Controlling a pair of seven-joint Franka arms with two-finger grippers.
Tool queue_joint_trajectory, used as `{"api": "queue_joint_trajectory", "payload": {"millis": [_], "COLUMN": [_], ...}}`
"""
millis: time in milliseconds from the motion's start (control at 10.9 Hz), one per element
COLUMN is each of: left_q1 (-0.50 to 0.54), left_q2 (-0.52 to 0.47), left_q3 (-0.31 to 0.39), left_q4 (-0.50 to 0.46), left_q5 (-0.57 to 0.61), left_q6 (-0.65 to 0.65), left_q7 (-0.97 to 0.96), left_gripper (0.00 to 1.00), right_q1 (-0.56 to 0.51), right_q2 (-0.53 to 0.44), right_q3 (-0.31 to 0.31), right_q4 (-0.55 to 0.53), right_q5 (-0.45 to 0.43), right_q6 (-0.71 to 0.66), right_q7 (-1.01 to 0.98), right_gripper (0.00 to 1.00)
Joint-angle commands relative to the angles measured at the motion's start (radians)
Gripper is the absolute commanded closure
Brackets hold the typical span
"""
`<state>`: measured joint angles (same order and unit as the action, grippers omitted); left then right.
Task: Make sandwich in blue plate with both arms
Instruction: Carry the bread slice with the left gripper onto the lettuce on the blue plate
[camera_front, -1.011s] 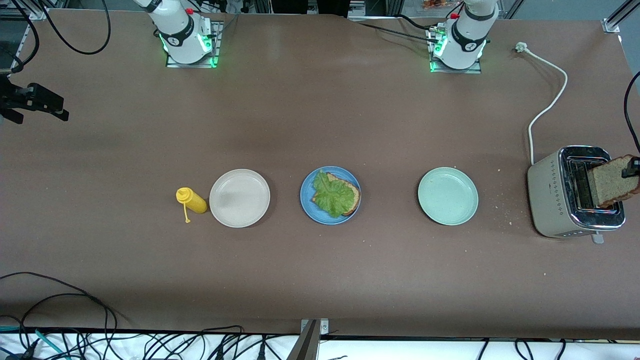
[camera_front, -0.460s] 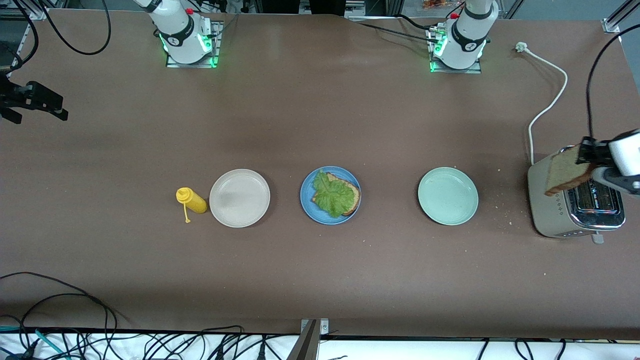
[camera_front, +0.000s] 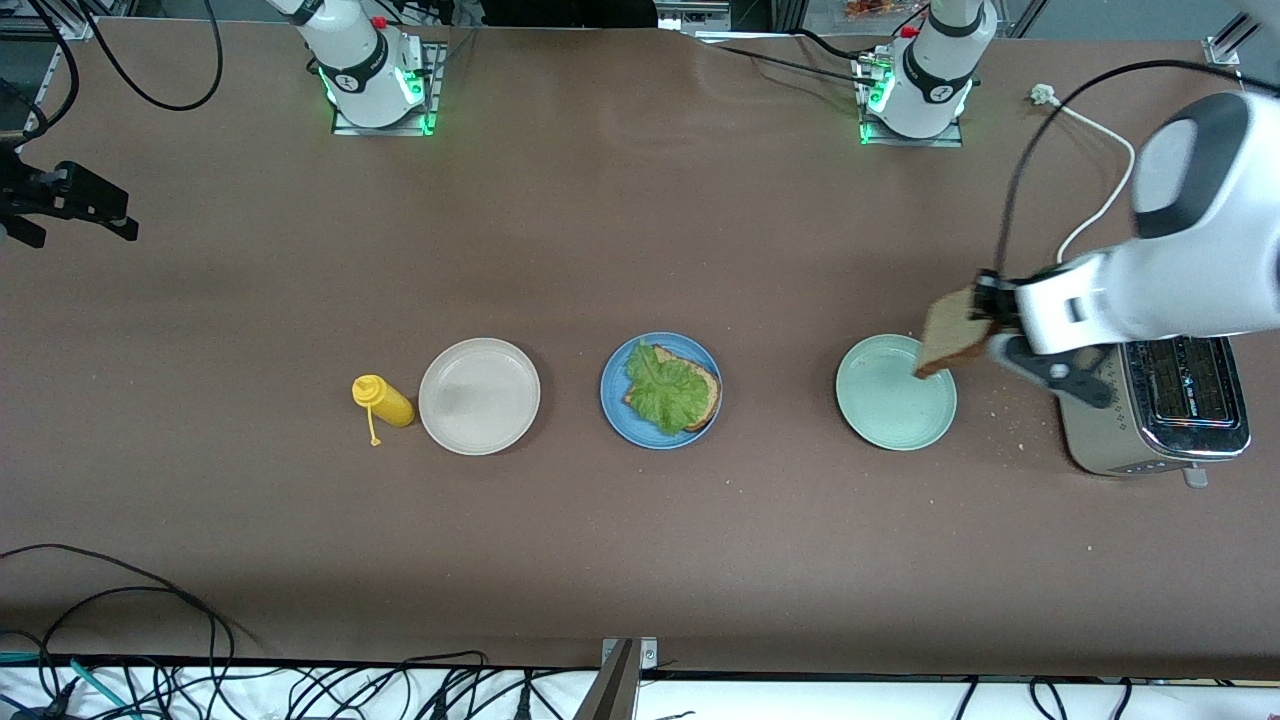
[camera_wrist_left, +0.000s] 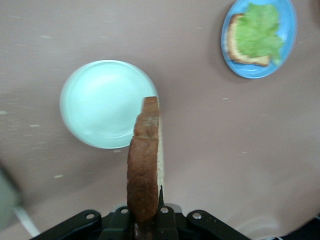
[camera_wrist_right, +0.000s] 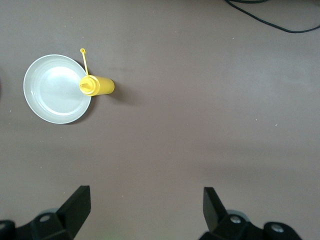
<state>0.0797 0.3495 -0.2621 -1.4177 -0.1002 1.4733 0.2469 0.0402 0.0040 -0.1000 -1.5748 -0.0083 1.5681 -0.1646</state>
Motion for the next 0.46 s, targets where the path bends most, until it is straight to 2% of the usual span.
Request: {"api": "queue_joint_trajectory", "payload": {"millis": [0, 368], "left_q1": [-0.113, -0.161], "left_q2": [0.101, 0.235], "left_q3": [0.006, 0.006], "left_q4": [0.025, 0.028], "left_q5": [-0.191, -0.409], "left_q6": [0.068, 0.246], "left_q7": [-0.153, -0.163], "left_gripper": [1.00, 1.00], "right_q1": [0.001, 0.001], "right_q2": [0.004, 0.004], "right_q3": [-0.001, -0.001], "right_q4": [0.019, 0.019], "right_q5": [-0.001, 0.001], "right_q6": [-0.017, -0.017], "right_q7": [-0.006, -0.006], "right_gripper": [0.00, 0.00]}}
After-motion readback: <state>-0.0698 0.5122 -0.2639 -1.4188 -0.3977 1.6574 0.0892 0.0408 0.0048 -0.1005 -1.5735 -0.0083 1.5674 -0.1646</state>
